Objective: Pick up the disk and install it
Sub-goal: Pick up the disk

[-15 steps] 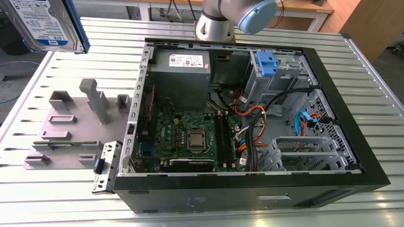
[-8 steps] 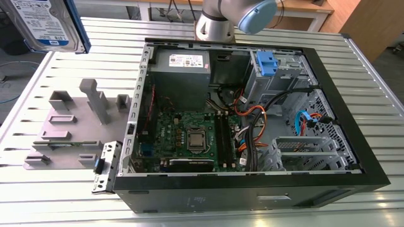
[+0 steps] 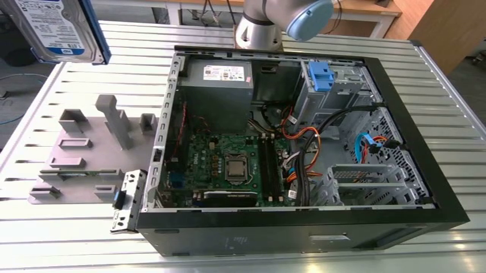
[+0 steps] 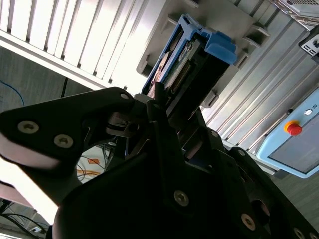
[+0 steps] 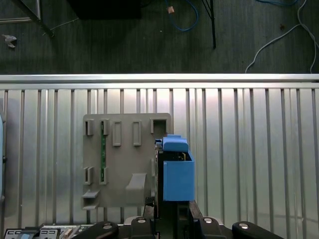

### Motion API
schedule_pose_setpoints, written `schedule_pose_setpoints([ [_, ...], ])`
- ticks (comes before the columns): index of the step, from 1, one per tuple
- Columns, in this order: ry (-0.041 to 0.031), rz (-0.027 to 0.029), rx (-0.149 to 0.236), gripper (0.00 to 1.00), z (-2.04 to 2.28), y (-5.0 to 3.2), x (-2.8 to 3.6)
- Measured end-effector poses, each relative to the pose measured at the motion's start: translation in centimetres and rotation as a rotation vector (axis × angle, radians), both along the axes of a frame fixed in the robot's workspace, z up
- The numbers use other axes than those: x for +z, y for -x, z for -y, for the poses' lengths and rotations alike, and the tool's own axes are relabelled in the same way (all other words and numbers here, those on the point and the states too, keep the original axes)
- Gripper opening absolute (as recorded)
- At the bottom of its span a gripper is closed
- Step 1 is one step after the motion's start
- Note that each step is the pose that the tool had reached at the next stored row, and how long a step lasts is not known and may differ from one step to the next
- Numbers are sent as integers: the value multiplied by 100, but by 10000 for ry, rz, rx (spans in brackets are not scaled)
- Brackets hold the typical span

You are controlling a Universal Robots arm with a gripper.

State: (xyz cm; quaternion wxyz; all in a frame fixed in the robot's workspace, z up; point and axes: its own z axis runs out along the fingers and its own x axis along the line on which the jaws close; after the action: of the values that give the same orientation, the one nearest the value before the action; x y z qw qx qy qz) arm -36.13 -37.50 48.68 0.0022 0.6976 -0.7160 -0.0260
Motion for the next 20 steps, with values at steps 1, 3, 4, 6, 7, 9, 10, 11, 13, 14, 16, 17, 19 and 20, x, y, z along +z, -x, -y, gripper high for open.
schedule_pose_setpoints([
  [1, 0, 0, 0, 35, 0, -3, 0],
  [3, 0, 0, 0, 35, 0, -12, 0],
  [4, 0, 0, 0, 35, 0, -17, 0],
  [6, 0, 0, 0, 35, 0, -28, 0],
  [7, -1, 1, 0, 35, 0, -33, -1],
  [9, -1, 1, -1, 35, 0, -46, -1],
  [10, 0, 0, 0, 35, 0, -52, 0],
  [11, -1, 0, -1, 35, 0, -59, 0],
  [13, -1, 0, -1, 35, 0, -72, -1],
  [14, -1, 1, -1, 35, 0, -80, -1],
  [16, -1, 1, -1, 35, 0, -93, 0],
  [17, 0, 0, 0, 35, 0, -101, 0],
  [19, -1, 1, 0, 35, 0, -114, -1],
  [20, -1, 1, -1, 35, 0, -121, -1],
])
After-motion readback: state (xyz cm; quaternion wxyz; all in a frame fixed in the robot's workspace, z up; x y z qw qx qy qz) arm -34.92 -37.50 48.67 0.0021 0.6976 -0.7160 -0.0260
